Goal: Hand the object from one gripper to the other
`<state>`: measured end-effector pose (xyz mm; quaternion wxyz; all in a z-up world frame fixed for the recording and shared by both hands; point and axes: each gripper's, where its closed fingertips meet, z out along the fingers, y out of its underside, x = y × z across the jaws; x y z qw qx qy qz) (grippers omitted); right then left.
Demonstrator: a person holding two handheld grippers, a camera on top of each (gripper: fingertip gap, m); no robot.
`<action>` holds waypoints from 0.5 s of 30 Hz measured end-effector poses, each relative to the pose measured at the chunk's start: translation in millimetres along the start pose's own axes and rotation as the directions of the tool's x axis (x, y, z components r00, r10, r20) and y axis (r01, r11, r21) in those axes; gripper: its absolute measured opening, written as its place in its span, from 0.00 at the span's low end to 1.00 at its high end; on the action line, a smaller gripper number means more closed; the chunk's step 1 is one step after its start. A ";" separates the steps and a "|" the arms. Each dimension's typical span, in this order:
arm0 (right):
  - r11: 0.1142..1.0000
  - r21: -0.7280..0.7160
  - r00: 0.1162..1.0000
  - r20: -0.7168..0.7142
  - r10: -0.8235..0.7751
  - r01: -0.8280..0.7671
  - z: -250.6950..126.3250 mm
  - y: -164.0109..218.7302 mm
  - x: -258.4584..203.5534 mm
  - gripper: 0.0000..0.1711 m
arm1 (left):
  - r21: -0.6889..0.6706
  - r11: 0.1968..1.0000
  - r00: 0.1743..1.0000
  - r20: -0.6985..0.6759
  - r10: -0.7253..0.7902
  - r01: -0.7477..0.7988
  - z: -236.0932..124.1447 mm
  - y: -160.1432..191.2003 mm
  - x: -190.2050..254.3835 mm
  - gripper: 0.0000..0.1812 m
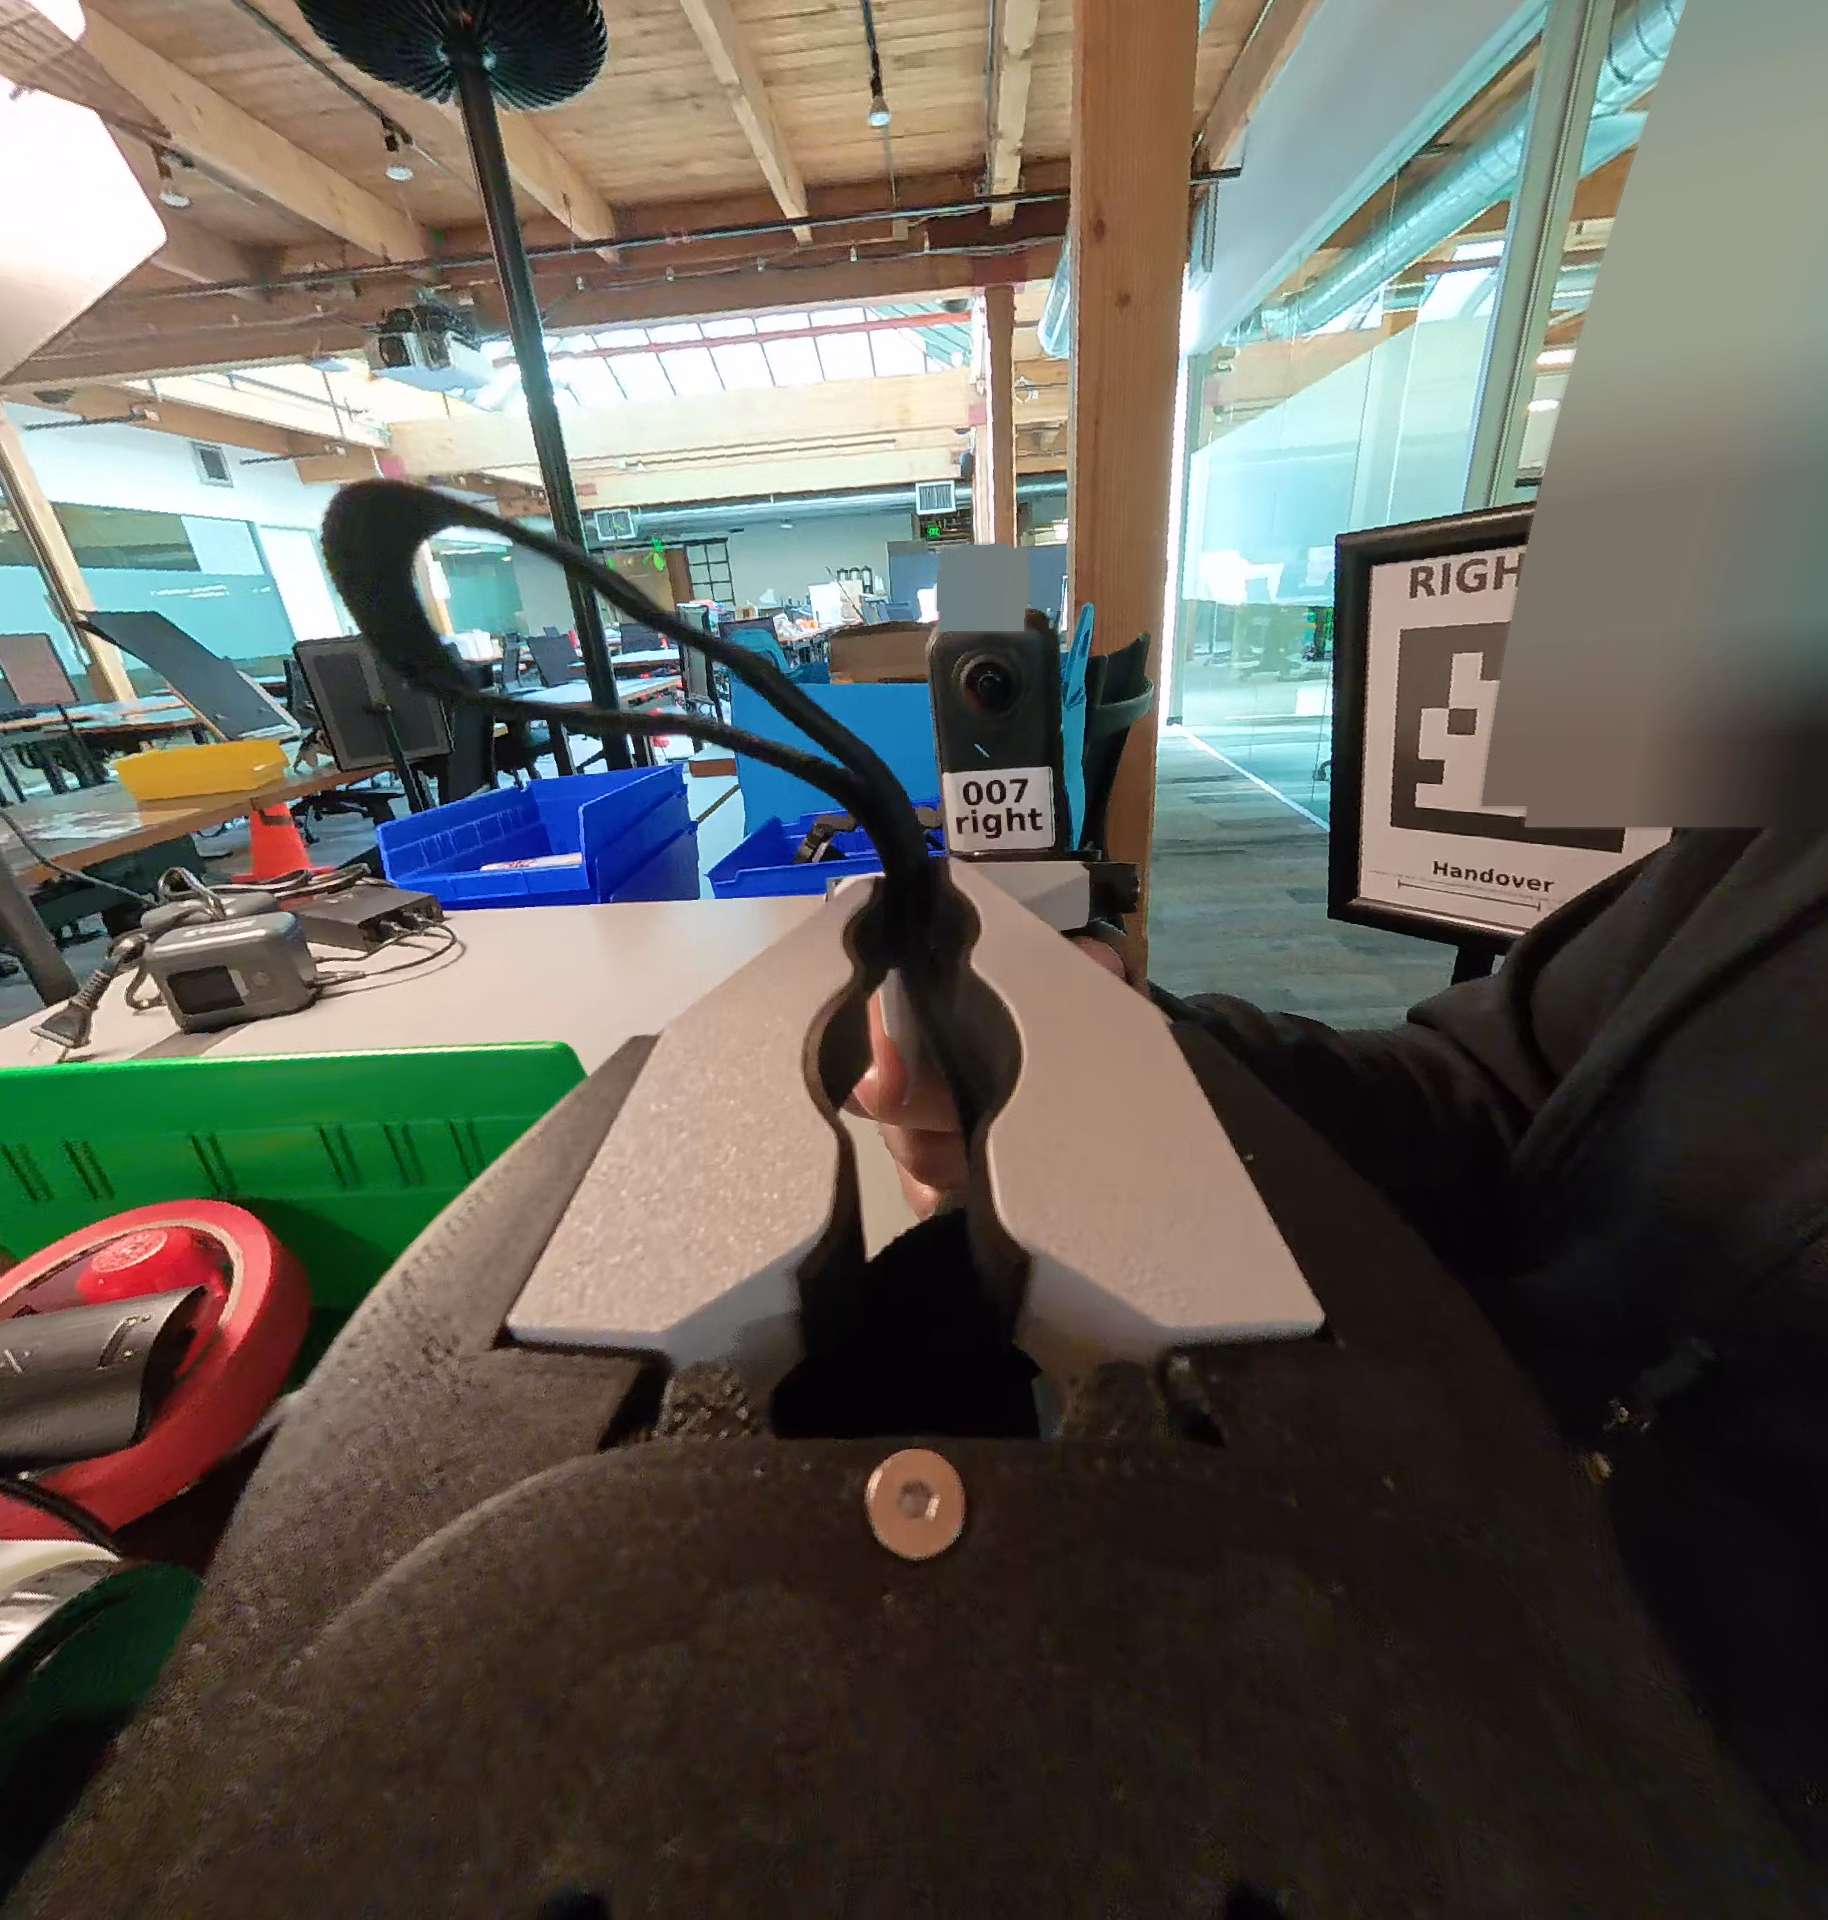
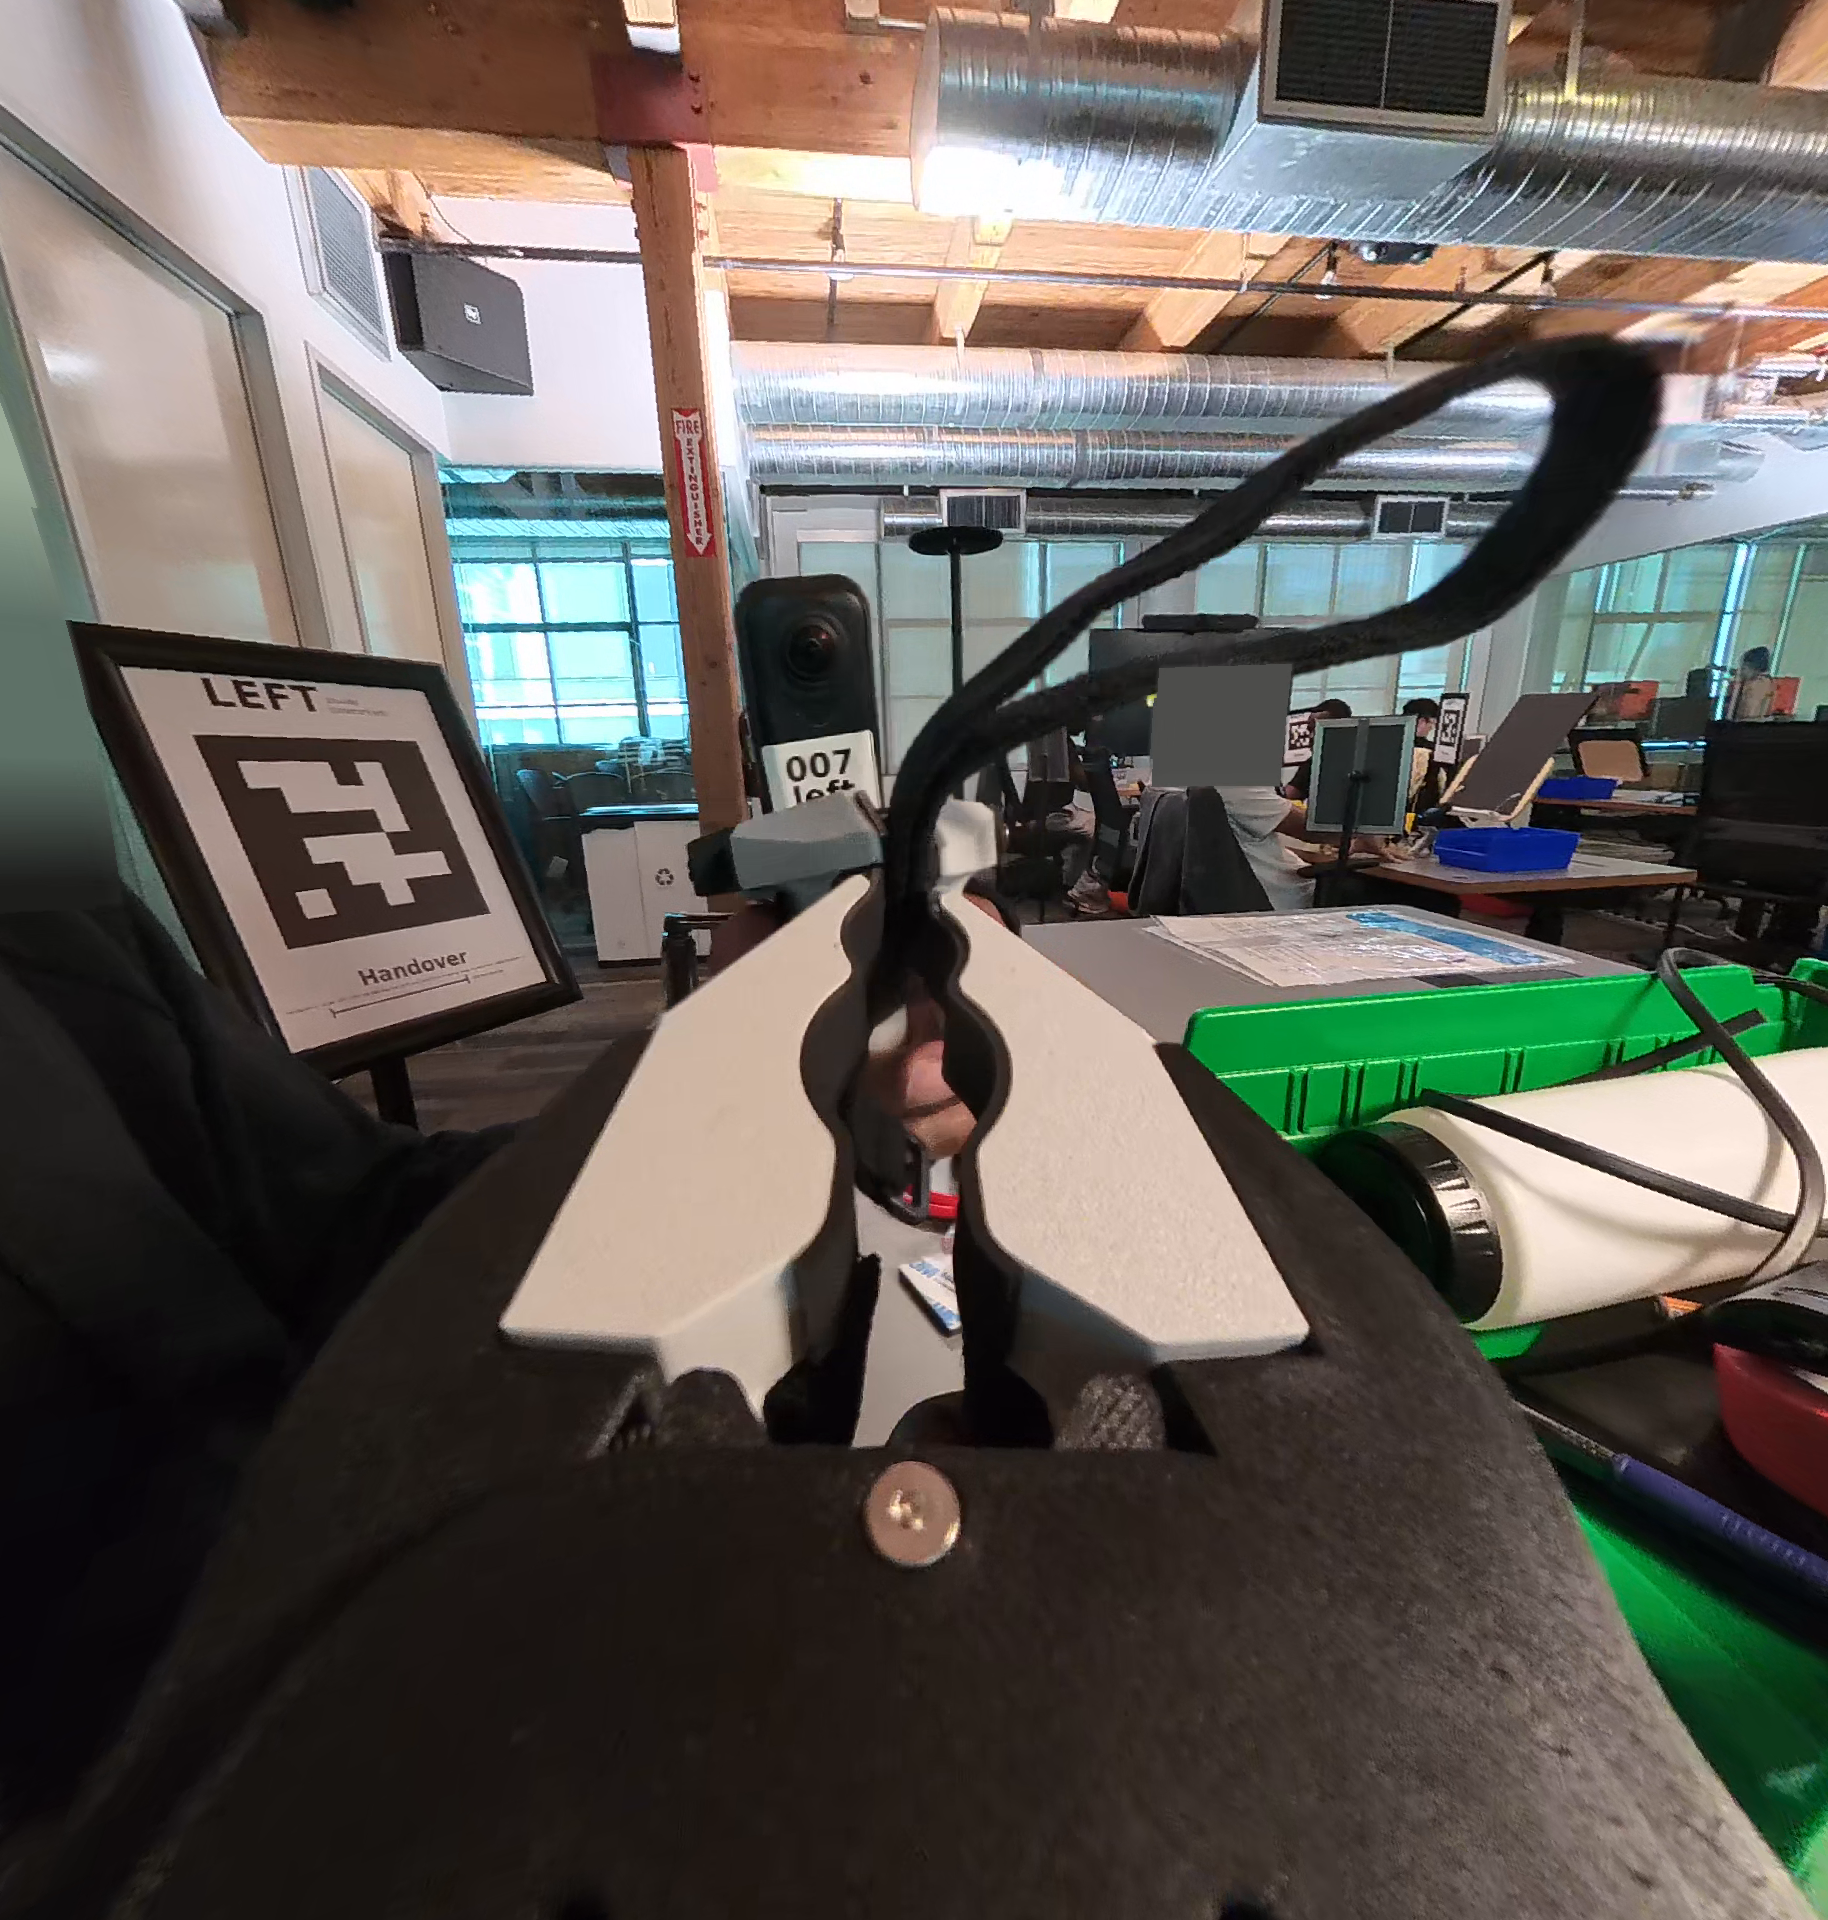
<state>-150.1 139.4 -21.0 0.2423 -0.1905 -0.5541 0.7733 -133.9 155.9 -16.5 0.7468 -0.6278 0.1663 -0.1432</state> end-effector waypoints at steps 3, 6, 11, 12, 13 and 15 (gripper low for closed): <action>1.000 0.009 1.000 0.009 0.023 -0.023 0.7 -0.1 -0.8 0.10 | 0.021 1.000 1.000 0.006 0.011 -0.011 -1.4 -3.4 -1.1 0.04; 0.999 -0.021 0.999 0.020 0.046 -0.046 2.9 5.4 -1.7 0.15 | 0.069 0.998 1.000 0.010 0.005 -0.006 -5.1 -12.3 -2.3 0.04; 0.997 -0.070 1.000 -0.016 -0.023 0.022 3.8 12.5 1.5 0.03 | 0.050 0.999 1.000 0.024 -0.003 0.001 -3.4 -8.5 -4.2 0.05; 0.998 -0.062 0.999 -0.023 -0.027 0.025 3.1 10.8 2.7 0.03 | 0.052 0.999 1.000 0.027 -0.010 0.009 -3.3 -8.5 -5.0 0.06; 0.999 -0.044 0.999 -0.025 -0.025 0.024 2.2 7.7 3.0 0.03 | 0.050 0.999 1.000 0.024 -0.019 0.018 -3.2 -8.0 -4.8 0.08; 1.000 -0.008 1.000 -0.016 -0.011 0.011 0.1 1.2 2.0 0.03 | 0.031 0.999 0.999 0.024 -0.028 0.028 -2.4 -4.6 -5.5 0.12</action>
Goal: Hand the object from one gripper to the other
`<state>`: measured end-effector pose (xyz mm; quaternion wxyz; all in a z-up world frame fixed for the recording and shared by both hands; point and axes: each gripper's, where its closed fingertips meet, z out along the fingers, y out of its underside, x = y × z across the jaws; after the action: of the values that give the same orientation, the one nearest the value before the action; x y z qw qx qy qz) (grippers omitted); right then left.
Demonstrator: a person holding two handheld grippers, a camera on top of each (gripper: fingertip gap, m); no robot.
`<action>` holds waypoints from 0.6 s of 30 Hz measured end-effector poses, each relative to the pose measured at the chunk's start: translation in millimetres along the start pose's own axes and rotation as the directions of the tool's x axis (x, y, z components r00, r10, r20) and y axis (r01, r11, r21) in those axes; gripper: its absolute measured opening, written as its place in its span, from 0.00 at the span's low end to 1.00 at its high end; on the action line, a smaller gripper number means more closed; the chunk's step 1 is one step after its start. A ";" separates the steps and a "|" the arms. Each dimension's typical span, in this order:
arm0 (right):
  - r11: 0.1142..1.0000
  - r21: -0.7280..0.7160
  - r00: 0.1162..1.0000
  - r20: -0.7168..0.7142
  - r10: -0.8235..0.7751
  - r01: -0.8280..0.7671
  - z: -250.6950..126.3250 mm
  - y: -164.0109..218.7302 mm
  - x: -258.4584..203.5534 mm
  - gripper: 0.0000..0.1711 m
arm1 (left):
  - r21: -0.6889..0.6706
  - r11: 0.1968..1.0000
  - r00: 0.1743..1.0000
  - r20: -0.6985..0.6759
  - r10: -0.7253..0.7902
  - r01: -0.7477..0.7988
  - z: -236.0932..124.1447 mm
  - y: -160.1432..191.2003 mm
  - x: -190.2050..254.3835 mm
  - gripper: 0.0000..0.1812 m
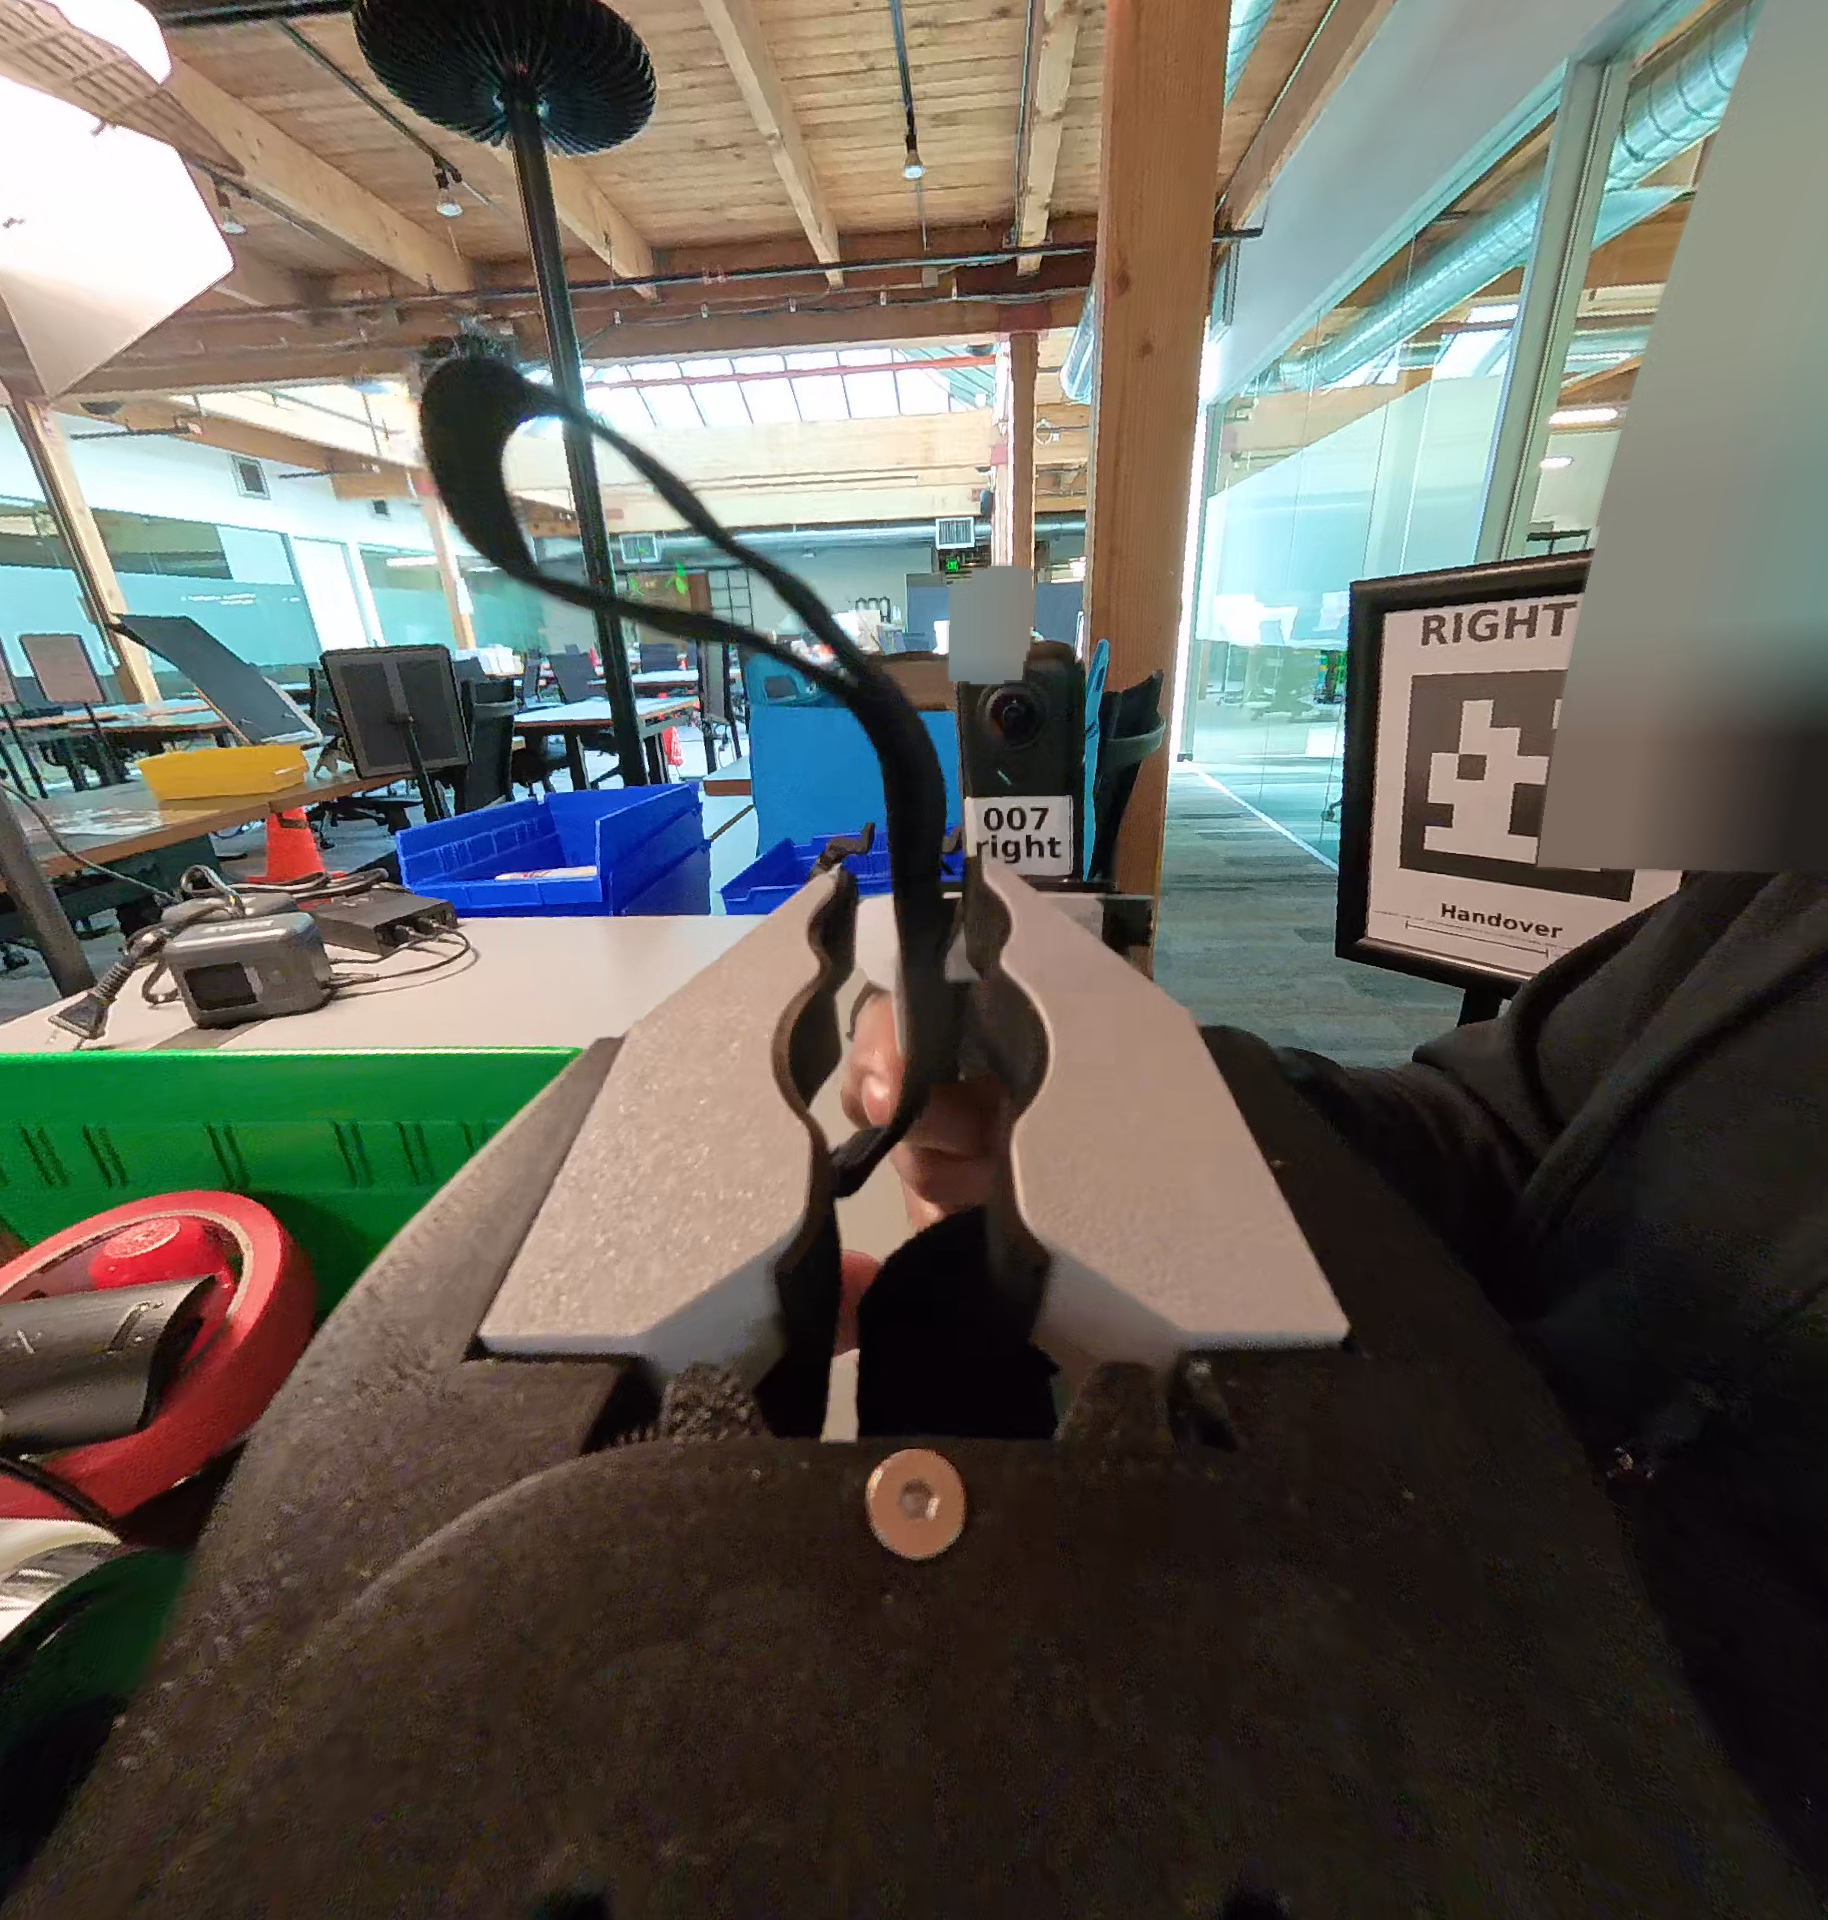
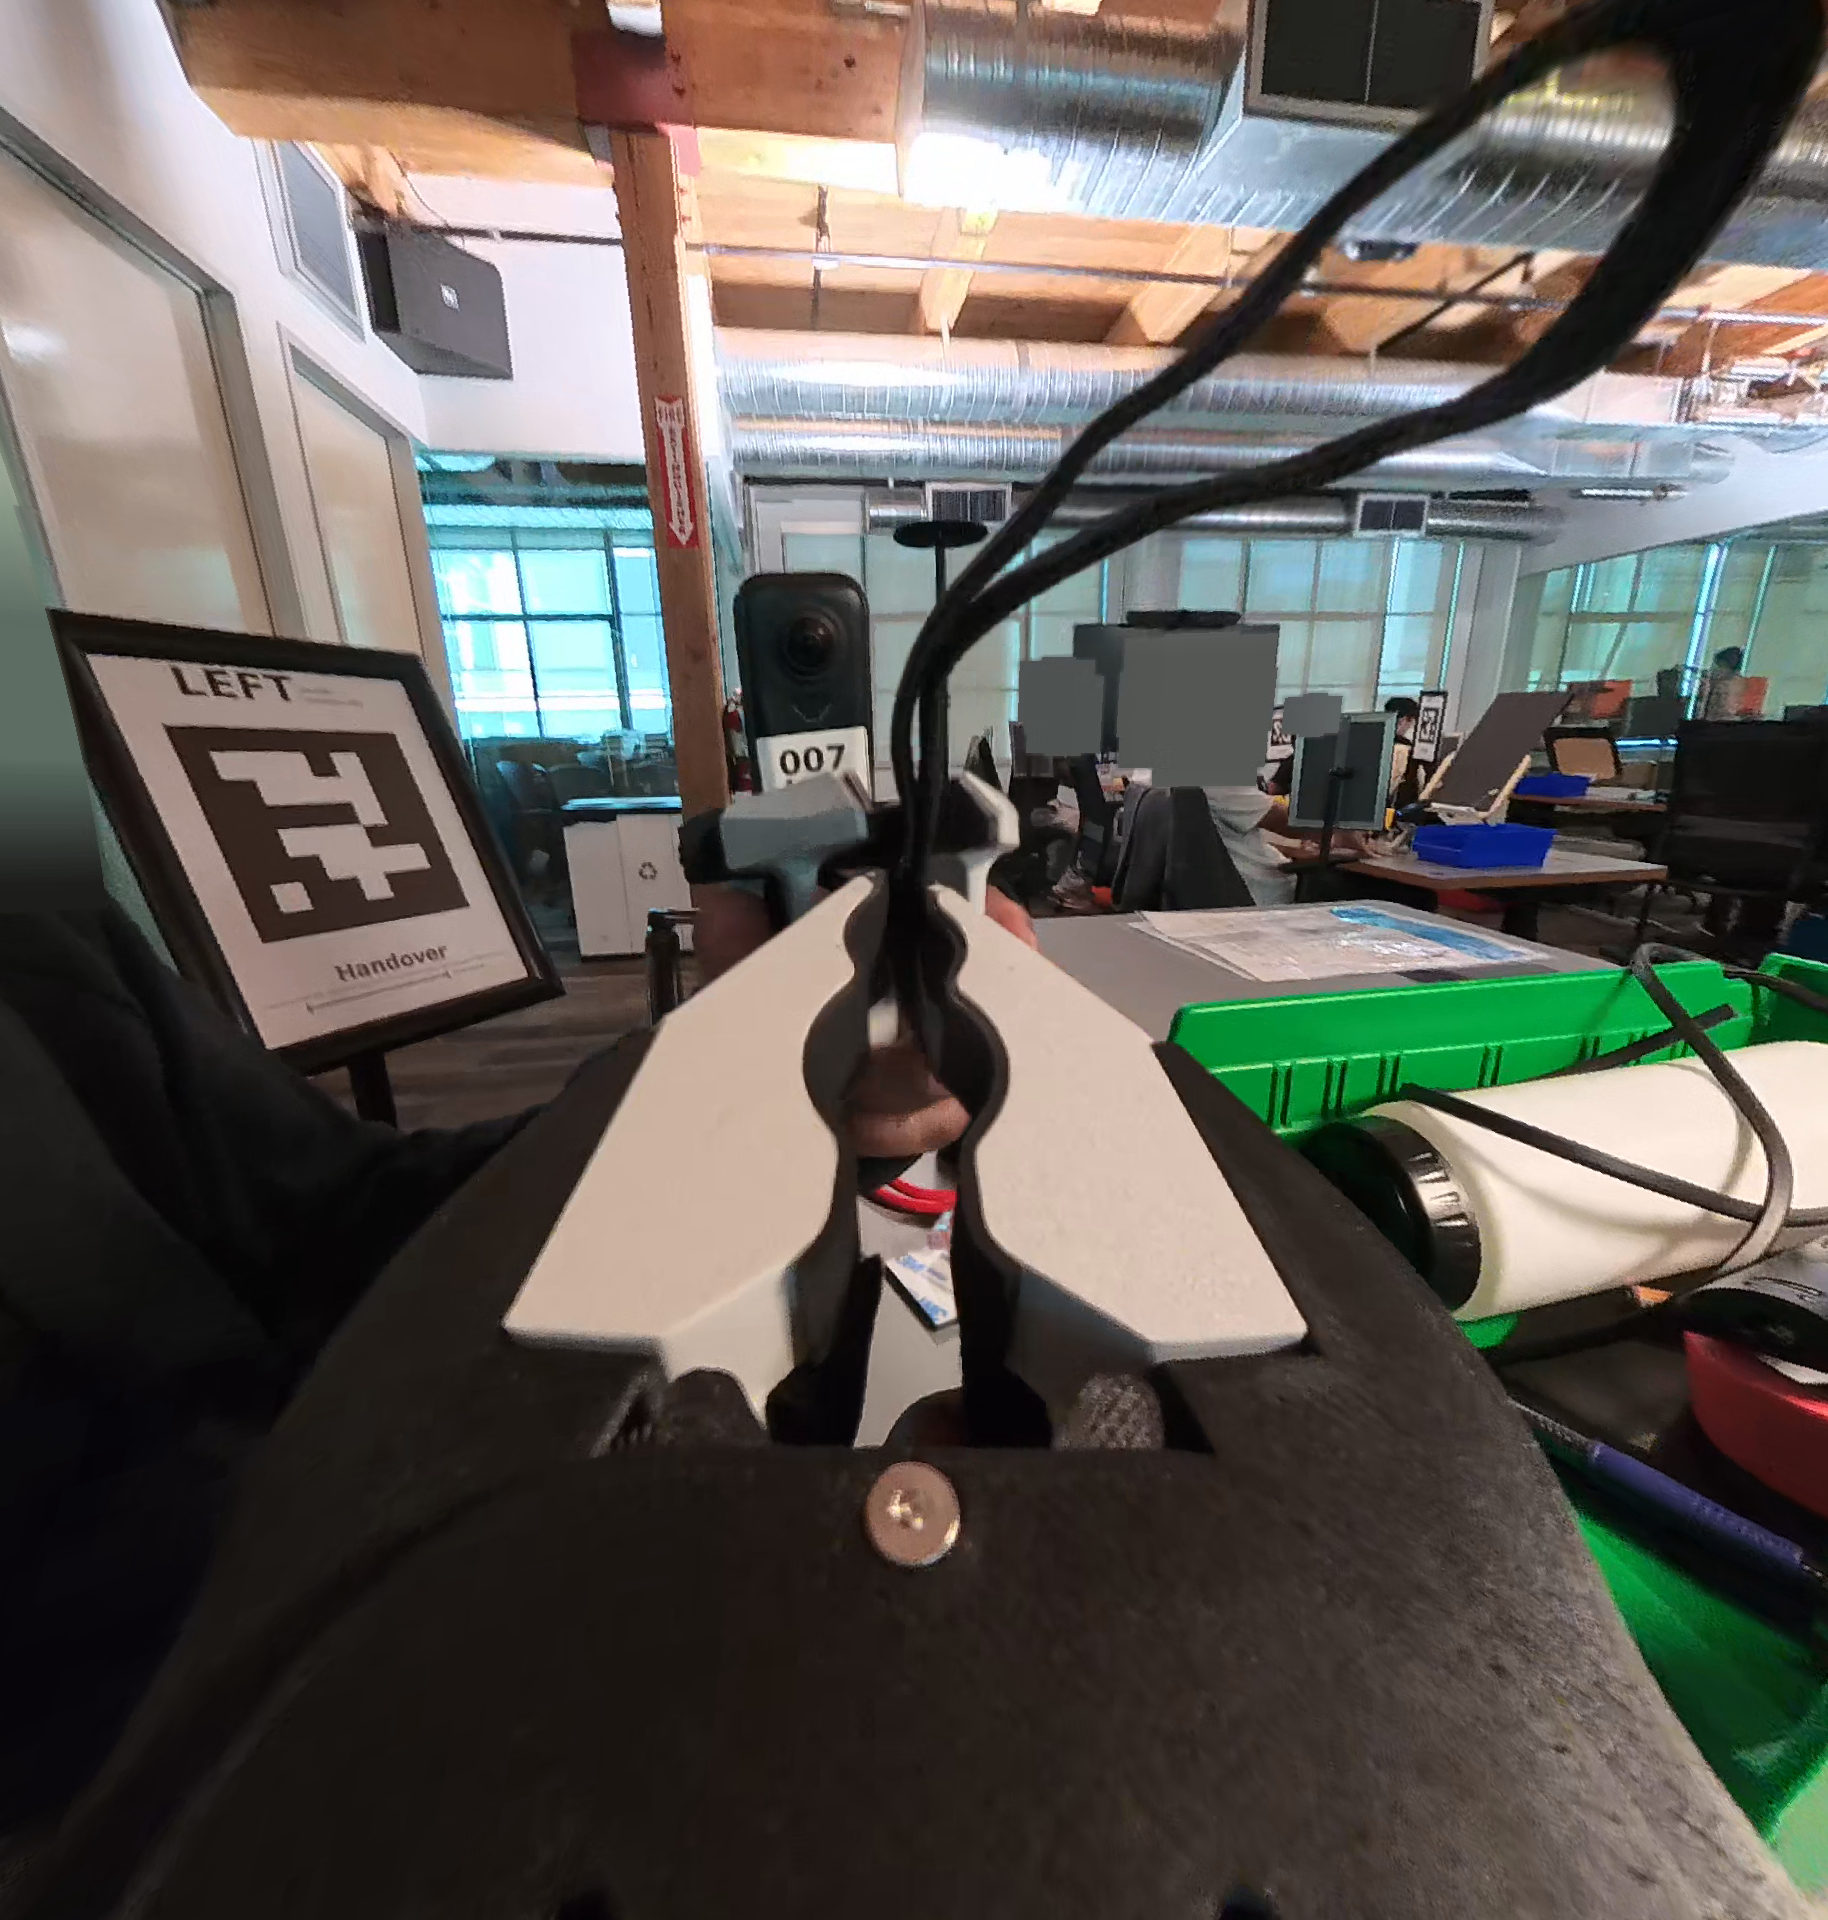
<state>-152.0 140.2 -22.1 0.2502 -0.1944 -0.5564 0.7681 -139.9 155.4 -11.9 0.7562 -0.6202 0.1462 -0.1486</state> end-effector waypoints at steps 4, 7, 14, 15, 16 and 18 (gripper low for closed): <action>1.000 0.018 1.000 0.014 0.015 -0.015 -0.8 -2.8 -1.8 0.04 | -0.018 1.000 1.000 -0.014 0.020 -0.020 1.1 3.1 2.5 0.03; 0.998 0.026 0.998 0.025 0.049 -0.050 -0.2 -3.3 -2.2 0.15 | 0.011 1.000 1.000 0.004 0.021 -0.021 -0.4 -2.2 -0.8 0.03; 0.999 -0.029 1.000 0.000 -0.020 0.020 2.0 5.2 -1.2 0.03 | 0.015 1.000 1.000 0.000 0.008 -0.008 -0.7 -2.6 0.2 0.04; 1.000 -0.023 1.000 -0.003 -0.019 0.019 1.5 4.1 -0.6 0.03 | 0.011 1.000 1.000 0.004 0.004 -0.004 -0.5 -1.8 -0.5 0.07; 1.000 -0.010 1.000 -0.001 -0.011 0.011 0.8 1.9 -0.5 0.03 | 0.008 1.000 1.000 0.002 -0.001 0.001 -0.3 -1.3 -0.6 0.09; 1.000 0.021 1.000 0.014 0.009 -0.009 -1.3 -3.7 -1.8 0.03 | 0.008 1.000 1.000 -0.003 -0.008 0.008 -0.5 -1.3 -0.1 0.12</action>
<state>-149.2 141.1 -19.0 0.2450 -0.1890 -0.5492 0.7763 -140.2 154.8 -10.7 0.7579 -0.6176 0.1442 -0.1530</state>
